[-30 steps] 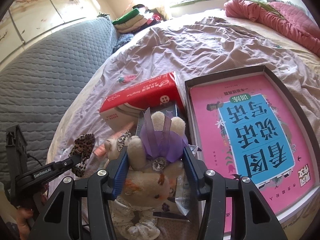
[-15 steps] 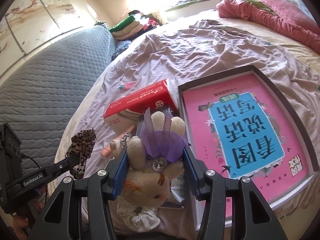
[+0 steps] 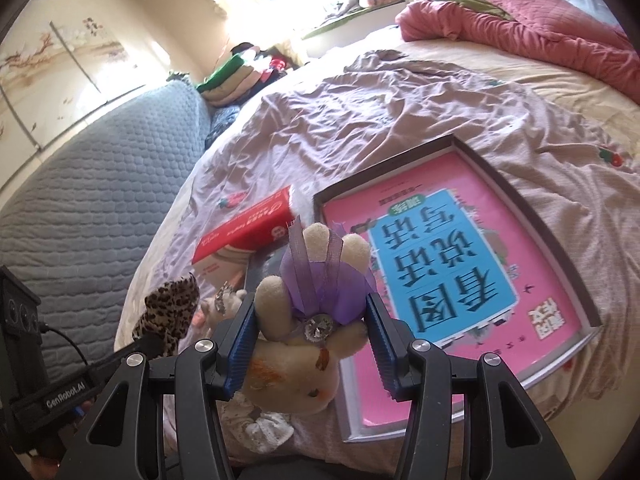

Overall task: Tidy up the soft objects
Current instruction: 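Carry the scrunchie and bunny over the pink picture tray with both grippers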

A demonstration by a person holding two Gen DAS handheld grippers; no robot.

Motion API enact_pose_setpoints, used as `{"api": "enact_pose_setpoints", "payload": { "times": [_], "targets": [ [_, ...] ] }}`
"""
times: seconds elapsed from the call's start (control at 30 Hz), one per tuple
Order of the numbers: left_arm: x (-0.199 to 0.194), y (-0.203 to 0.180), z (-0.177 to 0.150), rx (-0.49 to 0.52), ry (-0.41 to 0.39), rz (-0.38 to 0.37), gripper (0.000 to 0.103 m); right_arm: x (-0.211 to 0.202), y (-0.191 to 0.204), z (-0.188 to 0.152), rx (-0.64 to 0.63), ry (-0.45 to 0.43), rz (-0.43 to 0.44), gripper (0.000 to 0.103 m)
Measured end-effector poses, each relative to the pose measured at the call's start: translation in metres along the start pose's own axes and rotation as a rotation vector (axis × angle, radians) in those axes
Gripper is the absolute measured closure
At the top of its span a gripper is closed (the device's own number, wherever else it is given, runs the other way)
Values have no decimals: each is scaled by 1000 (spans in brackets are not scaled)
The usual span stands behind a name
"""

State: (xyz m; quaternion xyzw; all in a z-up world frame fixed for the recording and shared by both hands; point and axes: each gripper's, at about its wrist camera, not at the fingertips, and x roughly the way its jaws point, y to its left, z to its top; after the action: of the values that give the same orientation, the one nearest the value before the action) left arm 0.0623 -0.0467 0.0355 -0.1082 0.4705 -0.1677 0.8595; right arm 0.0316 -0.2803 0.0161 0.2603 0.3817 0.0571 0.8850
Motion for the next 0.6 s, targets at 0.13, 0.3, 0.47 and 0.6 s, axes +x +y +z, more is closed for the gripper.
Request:
{"api": "enact_pose_setpoints", "payload": {
  "times": [0.13, 0.3, 0.47, 0.6],
  "targets": [
    [6, -20, -1, 37, 18, -7, 92, -9, -10, 3, 26, -12, -14, 49],
    [16, -45, -2, 81, 45, -22, 92, -17, -25, 4, 69, -22, -29, 49],
    [27, -70, -5, 124, 70, -39, 92, -26, -38, 6, 103, -38, -55, 49],
    [36, -84, -9, 153, 87, -45, 92, -30, -50, 8, 132, -48, -76, 49]
  ]
}}
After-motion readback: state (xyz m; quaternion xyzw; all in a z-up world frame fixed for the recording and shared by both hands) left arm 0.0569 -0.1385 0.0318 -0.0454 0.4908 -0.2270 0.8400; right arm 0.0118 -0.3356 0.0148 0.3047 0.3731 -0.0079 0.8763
